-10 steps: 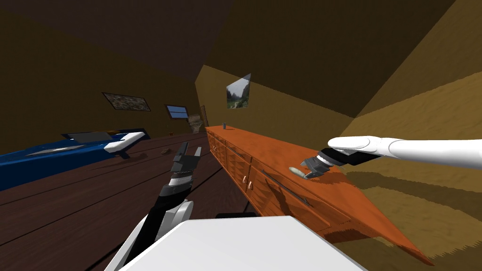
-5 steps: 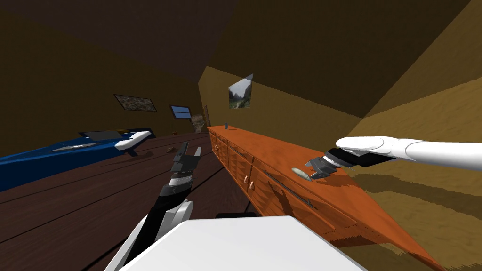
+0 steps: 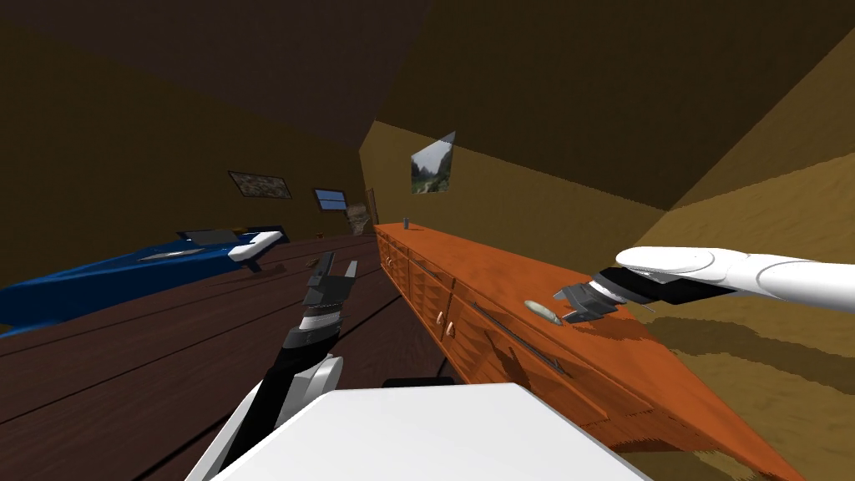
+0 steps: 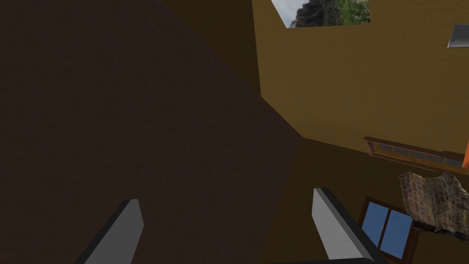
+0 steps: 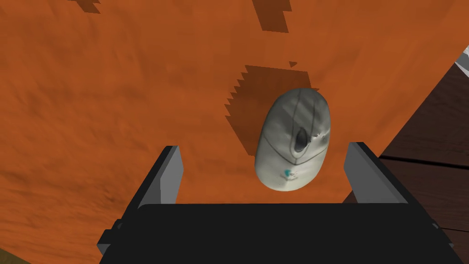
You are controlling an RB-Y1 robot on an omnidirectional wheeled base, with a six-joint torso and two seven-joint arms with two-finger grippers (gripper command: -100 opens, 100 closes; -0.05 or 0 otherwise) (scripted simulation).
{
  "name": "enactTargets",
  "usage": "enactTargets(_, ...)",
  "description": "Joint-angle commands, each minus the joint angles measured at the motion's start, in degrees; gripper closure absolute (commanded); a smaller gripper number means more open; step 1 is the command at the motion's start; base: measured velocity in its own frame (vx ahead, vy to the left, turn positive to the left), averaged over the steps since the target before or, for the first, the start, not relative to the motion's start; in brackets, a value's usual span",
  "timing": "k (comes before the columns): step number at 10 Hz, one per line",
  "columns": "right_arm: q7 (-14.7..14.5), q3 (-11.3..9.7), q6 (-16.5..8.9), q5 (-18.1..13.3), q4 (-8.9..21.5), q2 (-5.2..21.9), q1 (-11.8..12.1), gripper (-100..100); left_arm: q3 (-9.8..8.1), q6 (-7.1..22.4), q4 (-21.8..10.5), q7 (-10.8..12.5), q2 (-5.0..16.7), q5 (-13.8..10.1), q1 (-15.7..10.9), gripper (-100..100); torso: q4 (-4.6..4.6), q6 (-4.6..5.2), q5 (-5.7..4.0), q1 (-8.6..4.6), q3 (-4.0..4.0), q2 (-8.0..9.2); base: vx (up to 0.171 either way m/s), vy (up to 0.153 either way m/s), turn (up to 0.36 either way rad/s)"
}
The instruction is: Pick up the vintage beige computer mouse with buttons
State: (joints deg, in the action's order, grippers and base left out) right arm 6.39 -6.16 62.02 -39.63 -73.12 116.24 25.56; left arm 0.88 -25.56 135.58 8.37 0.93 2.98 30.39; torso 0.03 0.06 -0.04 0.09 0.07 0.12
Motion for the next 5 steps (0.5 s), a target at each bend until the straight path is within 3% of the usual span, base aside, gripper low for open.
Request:
enactTargets(1, -0.35, -2.86, 0.53, -0.43, 0.77, -0.93, -2.86, -100, 0.00, 0.00, 0.00, 0.00, 0.00, 0.00, 0.00, 0, 0.00, 0.00, 0.00, 0.00, 0.00, 0.00, -0.022, 0.031, 0.125)
enactTargets(3, -0.35, -5.00, 0.53, -0.43, 0.77, -0.93, -5.82, -100, -0.01, 0.00, 0.00, 0.00, 0.00, 0.00, 0.01, 0, 0.02, 0.05, 0.02, 0.00, 0.01, 0.00, -0.007, 0.011, -0.017)
enactTargets(4, -0.84, -7.00, 2.24, -2.08, 3.54, -3.46, -7.60, -100, -0.01, 0.00, 0.00, 0.00, 0.00, 0.00, 0.01, 0, 0.01, 0.04, 0.02, -0.03, 0.00, -0.02, -0.024, 0.025, 0.192)
enactTargets(5, -0.84, -7.54, 2.24, -2.08, 3.54, -3.46, -8.71, -100, 0.00, 0.00, 0.00, 0.00, 0.00, 0.00, 0.00, 0, 0.00, 0.00, 0.00, -0.01, 0.01, 0.01, -0.024, 0.035, 0.112)
